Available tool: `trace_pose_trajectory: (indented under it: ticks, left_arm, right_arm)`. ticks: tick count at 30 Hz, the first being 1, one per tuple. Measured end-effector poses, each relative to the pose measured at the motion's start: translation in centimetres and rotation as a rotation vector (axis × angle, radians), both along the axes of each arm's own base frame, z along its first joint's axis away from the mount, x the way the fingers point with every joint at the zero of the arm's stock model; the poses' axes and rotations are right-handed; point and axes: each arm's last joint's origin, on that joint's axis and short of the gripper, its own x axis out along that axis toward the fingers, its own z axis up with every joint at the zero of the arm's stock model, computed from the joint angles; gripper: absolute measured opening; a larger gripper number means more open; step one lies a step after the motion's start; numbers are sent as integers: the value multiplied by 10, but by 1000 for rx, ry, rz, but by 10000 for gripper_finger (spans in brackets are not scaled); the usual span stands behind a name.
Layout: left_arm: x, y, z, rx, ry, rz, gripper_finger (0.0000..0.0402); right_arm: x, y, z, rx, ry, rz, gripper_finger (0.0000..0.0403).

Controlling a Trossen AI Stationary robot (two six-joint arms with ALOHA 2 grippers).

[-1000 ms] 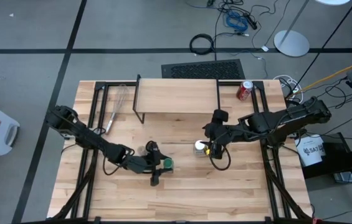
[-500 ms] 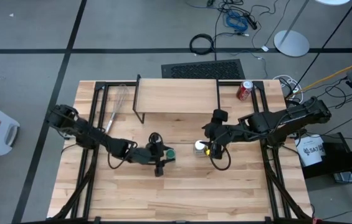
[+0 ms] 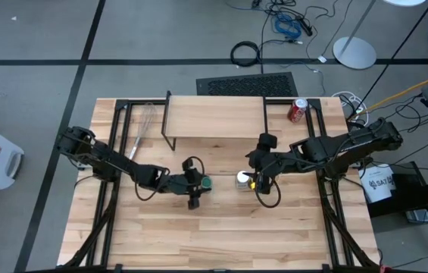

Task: Shelf spices
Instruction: Remove the green seasoning bottle from the shelf

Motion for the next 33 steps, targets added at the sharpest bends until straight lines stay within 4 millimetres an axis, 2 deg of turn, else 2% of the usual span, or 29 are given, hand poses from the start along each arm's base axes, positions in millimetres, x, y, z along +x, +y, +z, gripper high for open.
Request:
trace_pose_trajectory:
  ticks: [16,25,33]
  left_arm:
    - [0,8,-3,41,44,12,212]
    - [0,8,-3,42,45,11,246]
    - [-1,8,-4,48,53,9,251]
  right_arm:
    - [3,1,-3,-5,9,3,263]
    - [3,1,-3,-5,10,3,263]
    - [3,1,-3,-5,9,3,263]
